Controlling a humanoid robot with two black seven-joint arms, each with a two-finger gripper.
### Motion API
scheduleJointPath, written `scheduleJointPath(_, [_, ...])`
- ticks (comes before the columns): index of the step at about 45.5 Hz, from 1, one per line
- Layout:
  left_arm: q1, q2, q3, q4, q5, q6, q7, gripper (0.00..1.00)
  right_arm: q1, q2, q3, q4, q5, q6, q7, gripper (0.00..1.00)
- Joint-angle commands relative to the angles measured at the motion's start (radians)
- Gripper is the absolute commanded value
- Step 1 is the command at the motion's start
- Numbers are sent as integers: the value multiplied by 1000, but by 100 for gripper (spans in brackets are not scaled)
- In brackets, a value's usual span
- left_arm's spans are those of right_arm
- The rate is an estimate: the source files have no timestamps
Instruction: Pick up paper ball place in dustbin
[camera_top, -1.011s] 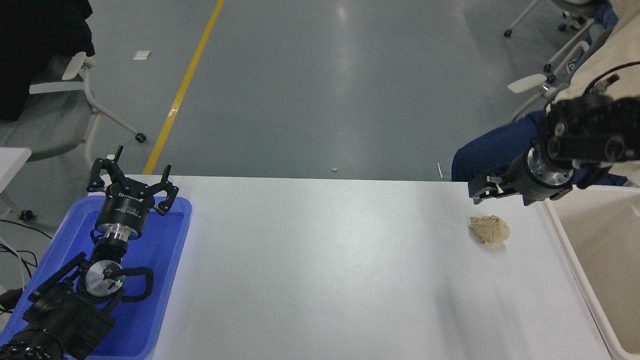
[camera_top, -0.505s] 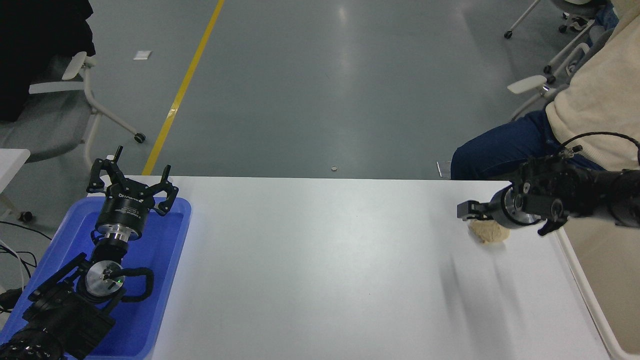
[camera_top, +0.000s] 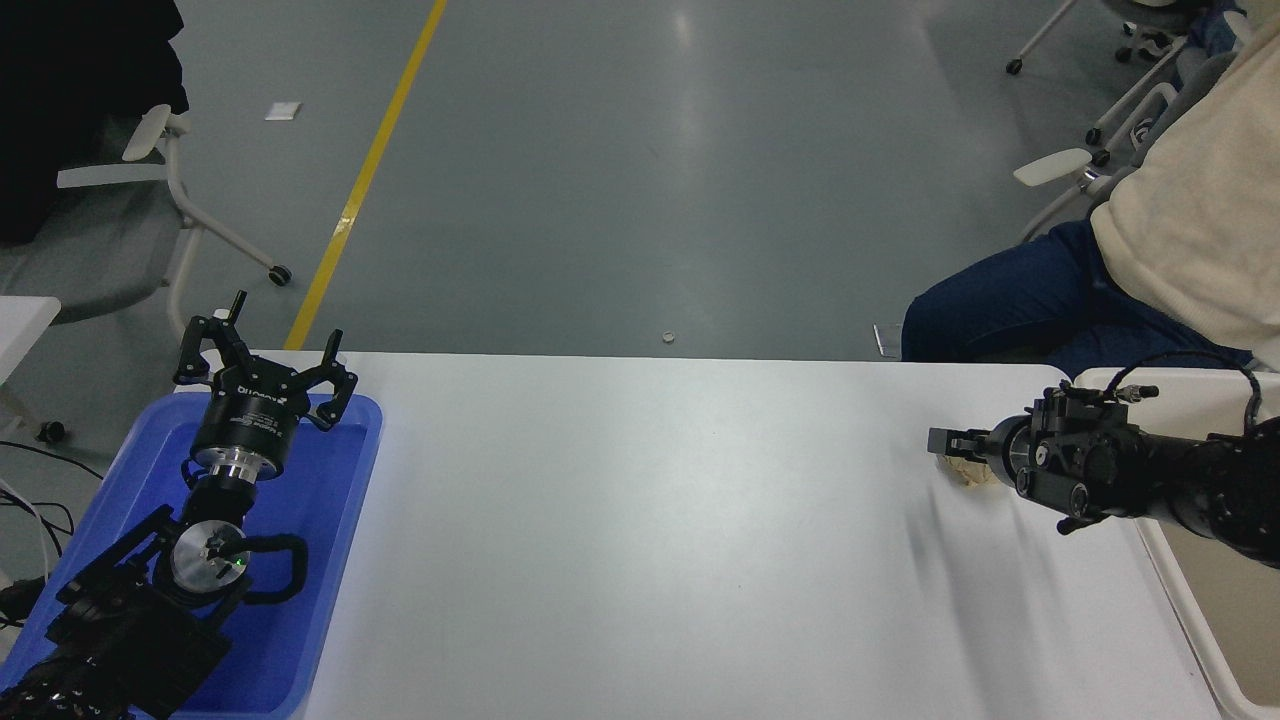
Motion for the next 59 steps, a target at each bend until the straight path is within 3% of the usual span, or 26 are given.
scheduleJointPath(1, [0,0,0,0,-1,0,0,100,-45,18,11,-45,3,-33,0,100])
scheduleJointPath(27, [0,0,0,0,1,0,0,100,-83,61,44,-76,-11,-113,-8,93])
scheduleJointPath(43, [0,0,0,0,1,0,0,100,-132,63,42,-104,-14,-113,-8,64])
scheduleJointPath(56, [0,0,0,0,-1,0,0,100,-148,75,45,-134,-12,-113,-8,60])
scheduleJointPath(59, [0,0,0,0,1,0,0,100,-148,75,47,-134,-9,-113,-8,51])
